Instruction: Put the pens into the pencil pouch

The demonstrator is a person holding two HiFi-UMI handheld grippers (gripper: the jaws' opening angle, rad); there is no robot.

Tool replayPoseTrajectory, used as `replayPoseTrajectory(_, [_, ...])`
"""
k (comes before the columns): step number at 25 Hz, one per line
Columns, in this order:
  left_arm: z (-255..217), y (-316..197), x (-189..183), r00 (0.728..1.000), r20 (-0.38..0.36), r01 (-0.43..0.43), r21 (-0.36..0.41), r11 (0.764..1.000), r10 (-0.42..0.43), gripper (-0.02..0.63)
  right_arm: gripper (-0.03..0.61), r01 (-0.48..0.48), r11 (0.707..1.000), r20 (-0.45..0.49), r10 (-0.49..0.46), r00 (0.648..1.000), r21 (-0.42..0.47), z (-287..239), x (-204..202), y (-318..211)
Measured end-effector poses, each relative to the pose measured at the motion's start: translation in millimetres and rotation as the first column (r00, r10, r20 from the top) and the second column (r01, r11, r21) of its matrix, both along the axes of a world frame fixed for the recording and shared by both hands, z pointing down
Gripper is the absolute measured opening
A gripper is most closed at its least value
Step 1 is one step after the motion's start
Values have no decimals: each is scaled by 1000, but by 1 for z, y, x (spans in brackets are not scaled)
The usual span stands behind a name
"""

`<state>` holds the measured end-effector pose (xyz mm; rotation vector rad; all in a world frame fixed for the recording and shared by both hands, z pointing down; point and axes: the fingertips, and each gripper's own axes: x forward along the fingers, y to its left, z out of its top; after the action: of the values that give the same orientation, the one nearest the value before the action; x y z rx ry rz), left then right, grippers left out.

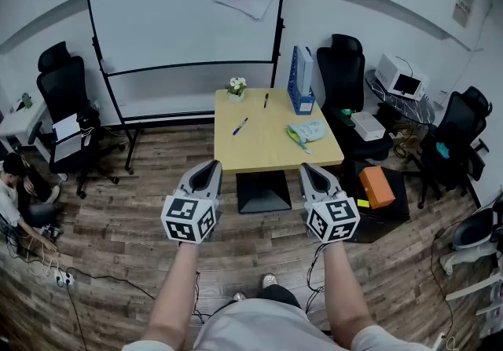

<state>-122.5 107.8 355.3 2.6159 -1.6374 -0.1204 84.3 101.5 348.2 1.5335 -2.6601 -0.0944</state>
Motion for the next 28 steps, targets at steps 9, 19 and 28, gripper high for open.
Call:
replayPoseTrajectory(9, [-1, -1, 1, 1000, -4, -9, 2, 1000, 9, 21, 0, -15, 1000, 12, 15, 1000, -2, -1, 3, -2])
replayPoseTrajectory(19, [2, -2, 8, 1000, 6, -17, -5, 1000, 17, 21, 0, -21, 1000, 5, 21, 1000, -11, 4, 9, -4])
replayPoseTrajectory(28, [2, -2, 7, 1000, 5, -21, 0, 1000, 21, 21, 0, -24, 1000, 10, 24, 1000, -2, 4, 7, -3])
